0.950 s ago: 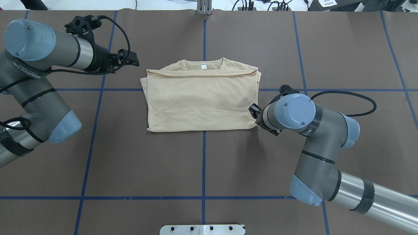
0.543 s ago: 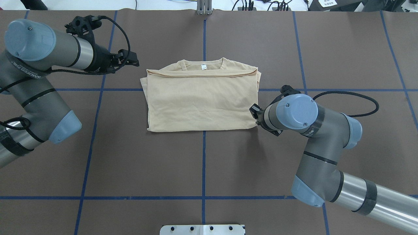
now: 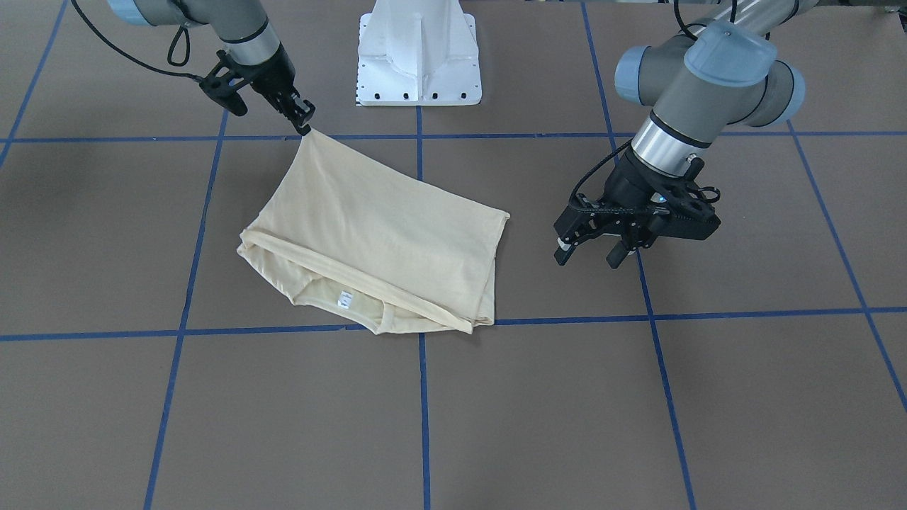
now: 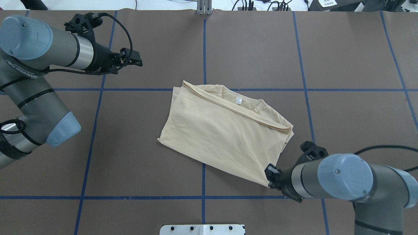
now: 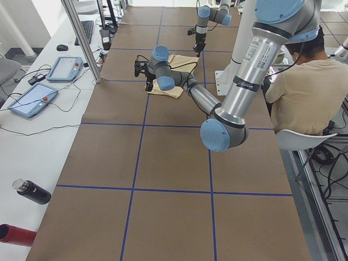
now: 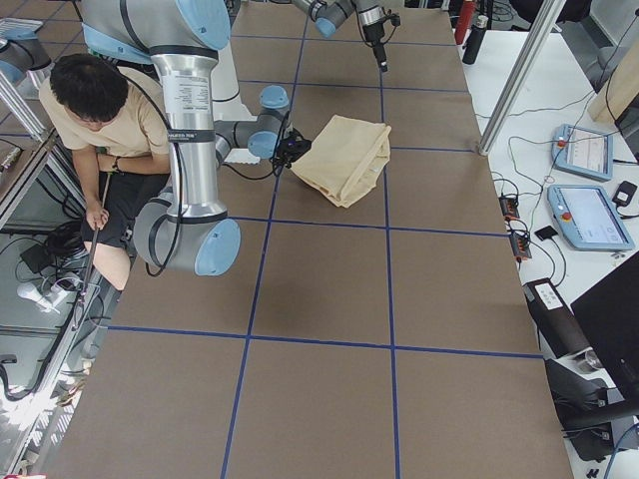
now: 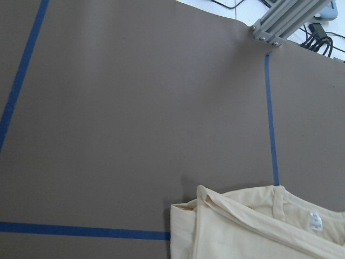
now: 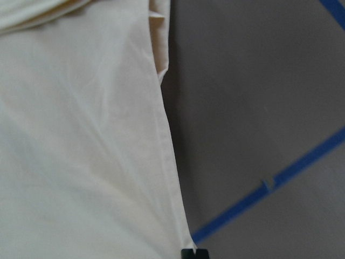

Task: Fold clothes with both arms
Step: 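Drag the folded shirt with the right gripper toward the robot, rotating it, then release the shirt and raise the right gripper while the left gripper approaches the shirt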

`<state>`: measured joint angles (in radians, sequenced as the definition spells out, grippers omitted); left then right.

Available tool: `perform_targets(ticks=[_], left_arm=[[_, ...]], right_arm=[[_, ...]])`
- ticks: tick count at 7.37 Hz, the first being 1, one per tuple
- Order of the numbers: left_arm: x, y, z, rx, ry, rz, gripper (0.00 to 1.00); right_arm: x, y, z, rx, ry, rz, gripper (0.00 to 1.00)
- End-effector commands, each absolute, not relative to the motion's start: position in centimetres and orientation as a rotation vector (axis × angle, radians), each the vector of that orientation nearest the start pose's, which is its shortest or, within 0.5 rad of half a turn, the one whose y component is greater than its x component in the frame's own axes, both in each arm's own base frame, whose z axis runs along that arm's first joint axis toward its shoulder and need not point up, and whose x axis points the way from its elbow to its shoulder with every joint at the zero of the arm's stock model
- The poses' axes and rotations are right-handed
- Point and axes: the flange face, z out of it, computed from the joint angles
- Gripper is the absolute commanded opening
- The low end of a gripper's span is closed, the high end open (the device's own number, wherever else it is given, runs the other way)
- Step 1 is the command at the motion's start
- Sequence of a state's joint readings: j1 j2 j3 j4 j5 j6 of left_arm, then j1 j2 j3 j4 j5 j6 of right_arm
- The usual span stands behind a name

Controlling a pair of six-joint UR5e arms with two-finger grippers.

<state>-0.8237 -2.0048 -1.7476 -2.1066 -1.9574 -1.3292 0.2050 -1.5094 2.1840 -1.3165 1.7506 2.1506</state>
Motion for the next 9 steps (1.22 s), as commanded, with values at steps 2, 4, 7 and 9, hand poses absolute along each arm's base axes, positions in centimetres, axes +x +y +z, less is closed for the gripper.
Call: perform_targets(ticks=[2,4,7,9], left_arm=[[38.8,-49.1,26.5,0.115,1.198,-0.266,0.99],[42.7,-45.7,26.2,0.015,1.206,-0.327,0.99],[48.6,-40.0,26.5,-0.1,1.157,-0.385,0.98],[51.8,-34.5,25.3,-0.119,1.123,-0.387,0.9]], right_arm=[[-44.8,-8.3,33.5,-0.424,-0.81,0.424,0.55],[-44.1,-9.2,33.4,-0.354,-0.839,0.461,1.0],[-39.4,-21.7,31.7,-0.302,-0.919,0.68,1.0],[-37.4,-34.3,32.6,-0.249,-0.938,0.711,1.0]])
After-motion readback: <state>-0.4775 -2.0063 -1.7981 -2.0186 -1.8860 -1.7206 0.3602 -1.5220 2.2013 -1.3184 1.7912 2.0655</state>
